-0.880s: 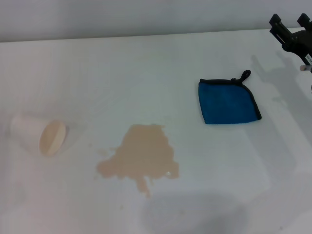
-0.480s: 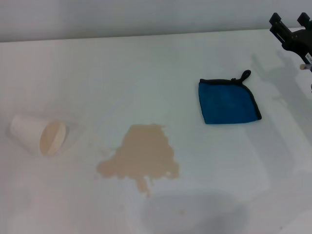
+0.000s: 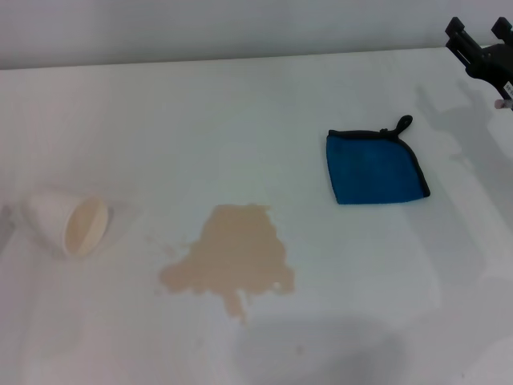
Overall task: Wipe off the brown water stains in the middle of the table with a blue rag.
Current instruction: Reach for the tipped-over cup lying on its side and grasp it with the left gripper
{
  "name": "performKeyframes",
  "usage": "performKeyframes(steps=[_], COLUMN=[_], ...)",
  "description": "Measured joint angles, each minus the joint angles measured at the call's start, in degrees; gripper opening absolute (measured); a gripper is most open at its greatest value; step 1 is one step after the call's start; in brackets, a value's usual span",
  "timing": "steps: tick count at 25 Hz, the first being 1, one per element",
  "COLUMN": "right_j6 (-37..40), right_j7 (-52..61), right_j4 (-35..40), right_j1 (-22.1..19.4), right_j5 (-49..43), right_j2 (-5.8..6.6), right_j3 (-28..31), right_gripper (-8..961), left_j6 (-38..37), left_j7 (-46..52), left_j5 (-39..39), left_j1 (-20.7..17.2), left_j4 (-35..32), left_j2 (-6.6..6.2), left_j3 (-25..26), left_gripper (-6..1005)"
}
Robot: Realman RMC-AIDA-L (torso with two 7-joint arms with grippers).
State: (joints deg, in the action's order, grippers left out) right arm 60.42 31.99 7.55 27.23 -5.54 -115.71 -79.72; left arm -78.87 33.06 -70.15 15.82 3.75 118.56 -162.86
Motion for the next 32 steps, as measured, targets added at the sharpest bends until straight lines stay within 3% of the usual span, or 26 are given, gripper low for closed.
performKeyframes(steps=[4, 8, 10, 14, 15, 18, 21, 25, 31, 32], right_j6=[-0.53, -0.64, -0.65, -0.66, -0.66, -0.66, -0.66, -0.65, -0.8, -0.92], right_j7=[0.0, 0.0, 0.0, 0.0, 0.08, 0.23, 0.42, 0.64, 0.85, 0.86], right_j4=[0.01, 0.01, 0.01, 0.02, 0.01, -0.15, -0.51, -0.63, -0.67, -0.68], right_j1=[-0.17, -0.19, -0.02, 0.07, -0.18, -0.33, -0.47, -0.99, -1.07, -1.07], right_j5=[0.02, 0.02, 0.02, 0.01, 0.0, 0.0, 0.0, 0.0, 0.0, 0.0], right_j2=[0.07, 0.04, -0.03, -0.17, -0.26, -0.36, -0.44, -0.46, -0.48, -0.48], right_j3=[0.02, 0.02, 0.02, 0.01, 0.0, 0.0, -0.24, -0.35, -0.33, -0.23], right_gripper=[875, 875, 875, 875, 875, 875, 875, 875, 874, 874], left_j6=[-1.72, -5.7, -6.66, -10.38, -13.62, -16.33, -20.94, -23.68, -26.31, -26.85], left_j7=[0.12, 3.41, 8.57, 18.35, 20.34, 21.75, 25.88, 29.35, 29.95, 29.93], left_j5=[1.92, 8.84, 12.94, 24.66, 29.67, 33.71, 44.61, 56.33, 61.19, 64.09], left_j1=[0.05, 2.3, 3.98, 9.01, 11.42, 13.44, 17.79, 23.14, 27.2, 29.22], left_j4=[0.83, 7.15, 10.55, 16.89, 19.79, 22.69, 26.61, 29.59, 33.9, 35.2], left_j2=[-0.08, -0.57, -1.39, -4.29, -5.58, -6.44, -8.35, -9.64, -10.4, -11.32], left_j3=[-0.01, -0.01, -0.01, 0.0, -0.02, -0.05, -0.11, -0.19, -0.18, -0.17], left_gripper=[881, 880, 880, 880, 880, 880, 880, 880, 880, 879])
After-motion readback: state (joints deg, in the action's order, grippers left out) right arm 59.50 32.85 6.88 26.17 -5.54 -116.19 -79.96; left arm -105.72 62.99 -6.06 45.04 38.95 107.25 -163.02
